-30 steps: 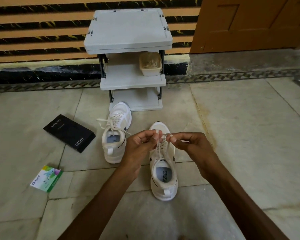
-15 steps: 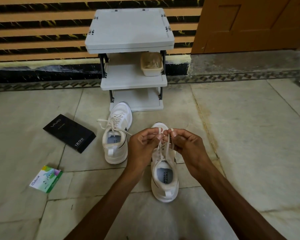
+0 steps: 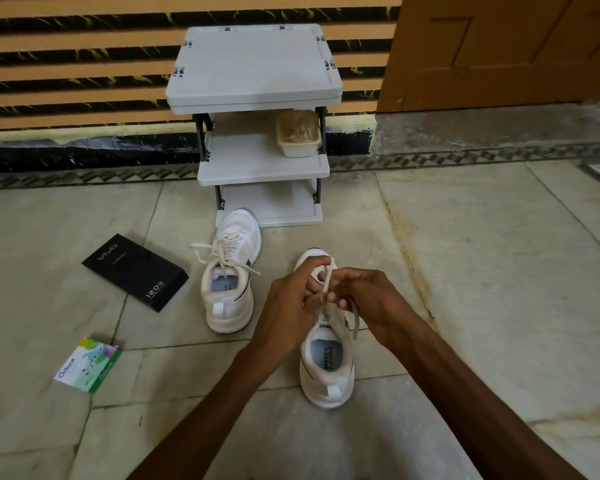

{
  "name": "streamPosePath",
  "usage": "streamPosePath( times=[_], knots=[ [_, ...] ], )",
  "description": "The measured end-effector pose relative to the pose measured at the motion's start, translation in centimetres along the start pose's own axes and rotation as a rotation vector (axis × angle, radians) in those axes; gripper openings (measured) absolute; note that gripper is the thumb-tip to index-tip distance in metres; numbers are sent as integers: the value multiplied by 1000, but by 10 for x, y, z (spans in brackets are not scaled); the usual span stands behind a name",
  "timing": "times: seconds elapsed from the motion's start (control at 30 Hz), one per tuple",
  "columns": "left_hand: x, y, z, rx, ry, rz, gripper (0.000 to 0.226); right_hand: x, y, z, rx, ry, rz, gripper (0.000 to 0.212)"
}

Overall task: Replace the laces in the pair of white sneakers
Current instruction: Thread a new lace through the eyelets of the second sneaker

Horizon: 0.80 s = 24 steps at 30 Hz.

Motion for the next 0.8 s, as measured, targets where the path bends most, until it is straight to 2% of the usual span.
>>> streamPosePath(
  times=[0.07, 0.13, 0.23, 0.37, 0.47, 0.63, 0.8],
  knots=[
    [-3, -5, -3, 111, 6, -55, 42, 2, -1, -2, 38, 9, -38, 28],
    [-6, -9, -5, 215, 20, -84, 47, 2, -2, -3, 75, 17, -61, 22],
    [-8, -15, -4, 259, 38, -137, 58, 3, -4, -1, 116, 26, -59, 15],
    [-2, -5, -1, 333, 63, -31, 59, 2, -2, -3, 209, 75, 31, 20],
    [3, 5, 3, 275, 76, 62, 51, 2, -3, -6, 249, 137, 36, 27],
    [7, 9, -3, 253, 195, 80, 55, 7, -3, 1, 22, 112, 51, 42],
    [4, 8, -5, 227, 263, 91, 55, 0, 25, 1, -535, 46, 393, 62]
  ],
)
Point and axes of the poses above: each hand's wrist, its own x-axis towards the middle knuckle, its own z-axis out of the back of the hand, y = z × x, the point moved 9 cm from there along x, towards the middle knuckle, and after that the axes turned 4 degrees about z, right-handed, at the moved point
